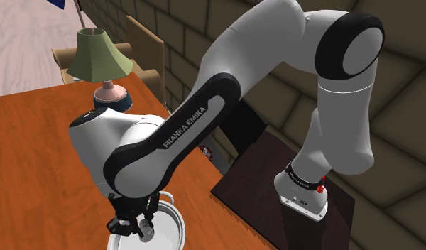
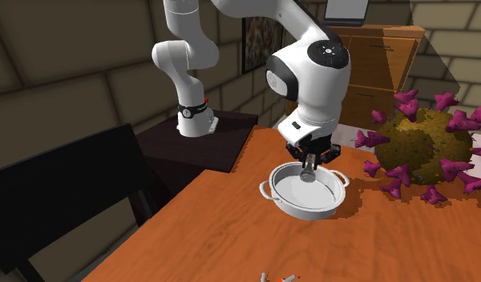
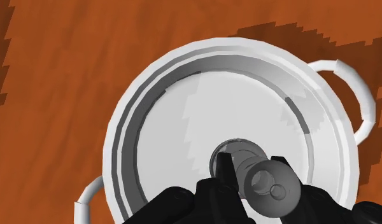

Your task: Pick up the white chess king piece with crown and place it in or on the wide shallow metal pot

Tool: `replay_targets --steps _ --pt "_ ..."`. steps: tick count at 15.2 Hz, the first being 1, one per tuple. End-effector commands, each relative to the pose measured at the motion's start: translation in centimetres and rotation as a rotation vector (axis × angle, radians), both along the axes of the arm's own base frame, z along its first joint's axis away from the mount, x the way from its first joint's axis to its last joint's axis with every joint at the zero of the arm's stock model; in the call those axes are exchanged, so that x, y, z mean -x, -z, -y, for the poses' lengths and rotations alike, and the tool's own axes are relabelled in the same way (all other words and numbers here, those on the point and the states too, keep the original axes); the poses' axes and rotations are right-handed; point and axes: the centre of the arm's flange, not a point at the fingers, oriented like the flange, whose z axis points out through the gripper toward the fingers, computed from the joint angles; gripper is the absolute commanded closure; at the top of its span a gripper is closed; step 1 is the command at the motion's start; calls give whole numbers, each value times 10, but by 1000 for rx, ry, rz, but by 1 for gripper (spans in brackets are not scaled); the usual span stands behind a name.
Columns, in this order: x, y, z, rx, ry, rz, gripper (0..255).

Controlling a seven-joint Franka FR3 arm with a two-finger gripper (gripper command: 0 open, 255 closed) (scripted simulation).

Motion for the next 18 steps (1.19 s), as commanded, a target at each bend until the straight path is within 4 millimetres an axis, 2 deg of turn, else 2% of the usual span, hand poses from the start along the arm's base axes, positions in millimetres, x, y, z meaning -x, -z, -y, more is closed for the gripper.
replay_targets --steps 1,3,11,12,17,18 --pt "0 10 0 0 0 0 255" --pt "0 22 0 0 0 0 255" --pt "0 22 0 0 0 0 255" --pt "0 22 0 0 0 0 0" --pt "0 22 0 0 0 0 0" --pt "-5 10 0 0 0 0 0"
